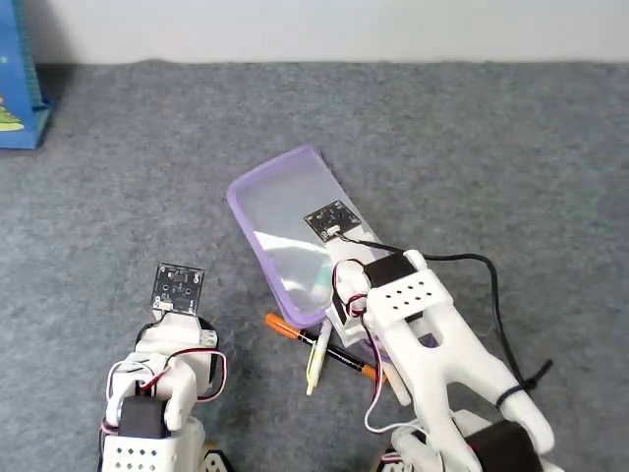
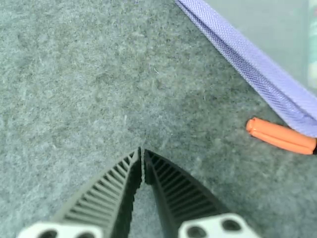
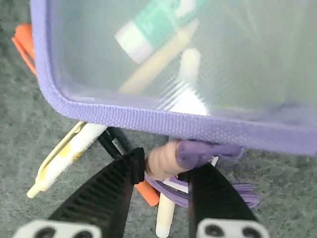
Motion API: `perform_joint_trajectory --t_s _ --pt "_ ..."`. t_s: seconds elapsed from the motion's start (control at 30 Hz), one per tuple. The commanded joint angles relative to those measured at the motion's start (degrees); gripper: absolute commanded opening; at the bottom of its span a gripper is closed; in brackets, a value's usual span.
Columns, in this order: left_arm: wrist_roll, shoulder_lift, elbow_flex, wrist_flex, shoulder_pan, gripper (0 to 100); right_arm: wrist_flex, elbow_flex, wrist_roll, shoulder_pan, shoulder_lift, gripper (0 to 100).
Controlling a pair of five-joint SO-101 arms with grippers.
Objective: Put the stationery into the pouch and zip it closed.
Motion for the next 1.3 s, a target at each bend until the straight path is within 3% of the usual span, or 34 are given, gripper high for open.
perform_joint_trajectory --t_s 0.0,0.13,0.47,0.67,0.97,1.13,1.27 --pt "-0.53 -0.62 -0.48 -1.05 -0.18 1 -0.22 -0.35 0.18 0.22 -2.24 11.7" --pt "-0.53 -0.62 -0.48 -1.05 -0.18 1 -0.57 -0.62 2.46 4.18 -2.95 0.2" --pt "-0.53 -0.62 -0.48 -1.05 -0.18 1 -0.04 0.62 13.63 15.43 -12.44 0.9" --pt "-0.53 -0.62 -0.48 -1.05 -0.18 1 -0.04 4.31 14.59 15.34 -27.12 0.9" --pt "-0.53 -0.62 -0.48 -1.05 0.26 1 7.78 5.27 14.68 14.11 -38.9 0.9" --pt "-0.79 -0.53 -0.48 -0.97 7.21 1 7.43 5.1 15.03 14.29 -40.92 0.9" --pt "-0.79 -0.62 -0.66 1.32 7.82 1 6.2 3.08 15.03 14.37 -41.01 0.9"
